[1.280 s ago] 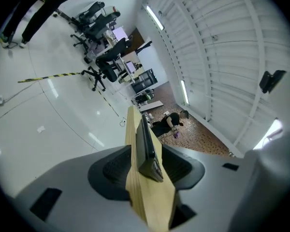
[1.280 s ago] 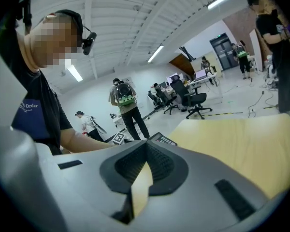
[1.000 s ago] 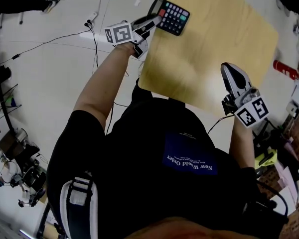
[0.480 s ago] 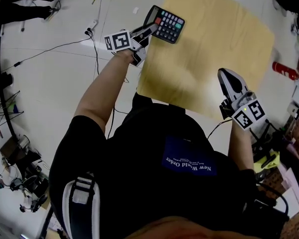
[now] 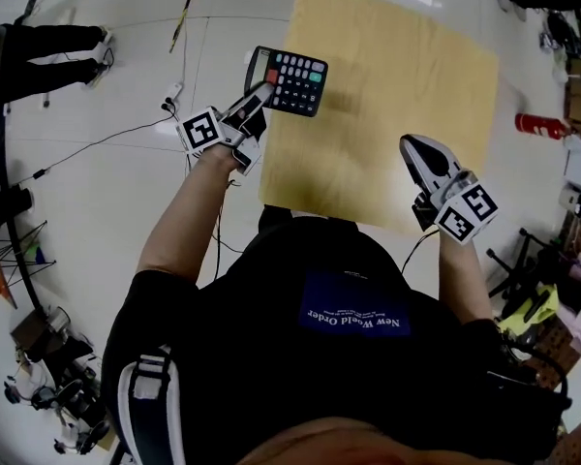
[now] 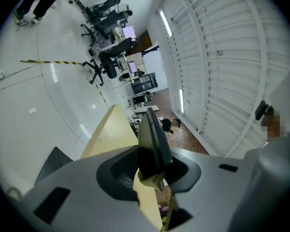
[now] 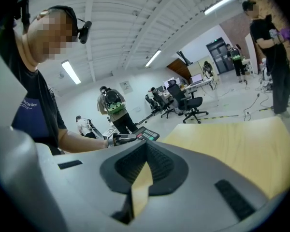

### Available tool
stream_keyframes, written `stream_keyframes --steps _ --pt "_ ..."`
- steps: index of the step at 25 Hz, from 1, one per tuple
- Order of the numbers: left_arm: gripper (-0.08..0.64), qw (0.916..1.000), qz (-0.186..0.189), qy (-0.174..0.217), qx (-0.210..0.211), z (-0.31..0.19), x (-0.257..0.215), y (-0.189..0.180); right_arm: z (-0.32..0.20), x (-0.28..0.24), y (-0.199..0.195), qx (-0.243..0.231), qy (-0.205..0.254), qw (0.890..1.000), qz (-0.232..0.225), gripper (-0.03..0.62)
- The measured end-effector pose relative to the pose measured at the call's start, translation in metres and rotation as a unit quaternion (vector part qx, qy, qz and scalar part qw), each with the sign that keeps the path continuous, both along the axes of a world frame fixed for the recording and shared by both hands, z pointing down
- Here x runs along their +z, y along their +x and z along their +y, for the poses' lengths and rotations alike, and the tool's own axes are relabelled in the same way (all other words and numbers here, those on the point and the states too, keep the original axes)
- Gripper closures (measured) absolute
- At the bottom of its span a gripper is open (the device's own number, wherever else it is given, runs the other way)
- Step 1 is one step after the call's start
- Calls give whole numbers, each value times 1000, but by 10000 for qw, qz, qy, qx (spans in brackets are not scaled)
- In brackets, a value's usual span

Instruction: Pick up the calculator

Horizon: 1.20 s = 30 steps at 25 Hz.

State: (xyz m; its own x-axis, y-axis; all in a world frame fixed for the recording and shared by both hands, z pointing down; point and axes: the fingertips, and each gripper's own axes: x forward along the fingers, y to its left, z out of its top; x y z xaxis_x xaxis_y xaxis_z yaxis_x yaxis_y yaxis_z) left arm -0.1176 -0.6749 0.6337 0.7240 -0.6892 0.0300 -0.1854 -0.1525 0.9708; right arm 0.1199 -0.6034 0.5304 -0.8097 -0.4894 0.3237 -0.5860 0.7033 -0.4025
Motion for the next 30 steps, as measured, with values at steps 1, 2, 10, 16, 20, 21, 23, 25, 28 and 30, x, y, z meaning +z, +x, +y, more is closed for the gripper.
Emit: stream_keyframes --steps 1,2,10,16,20,21,23,25,28,30 --pt "436 10000 36 -8 0 7 -13 3 3 -5 1 9 44 10000 -8 607" --pt "436 10000 74 -14 -9 15 -26 8 7 -11 5 9 80 10000 -12 607" --pt "436 9974 65 694 158 25 -144 73 6 -72 68 348 739 9967 -31 607" --pt "436 9916 197 1243 294 45 -233 103 18 -142 98 494 1348 9896 37 607" --pt "436 9885 350 1417 396 65 -276 114 24 -181 108 636 1539 9858 199 607" --pt "436 9878 367 1447 446 69 -283 116 26 -191 109 673 1597 9846 215 607" --pt "436 9869 381 1474 539 79 -293 120 31 -204 108 738 1683 9828 187 607" --pt "436 9858 377 1520 602 87 -300 125 37 -213 111 770 1731 9818 104 607" --pt "436 9838 374 1634 635 91 -311 133 41 -221 118 788 1821 9801 31 607" --pt "436 9829 403 1685 628 94 -310 127 44 -216 114 791 1905 9785 54 607"
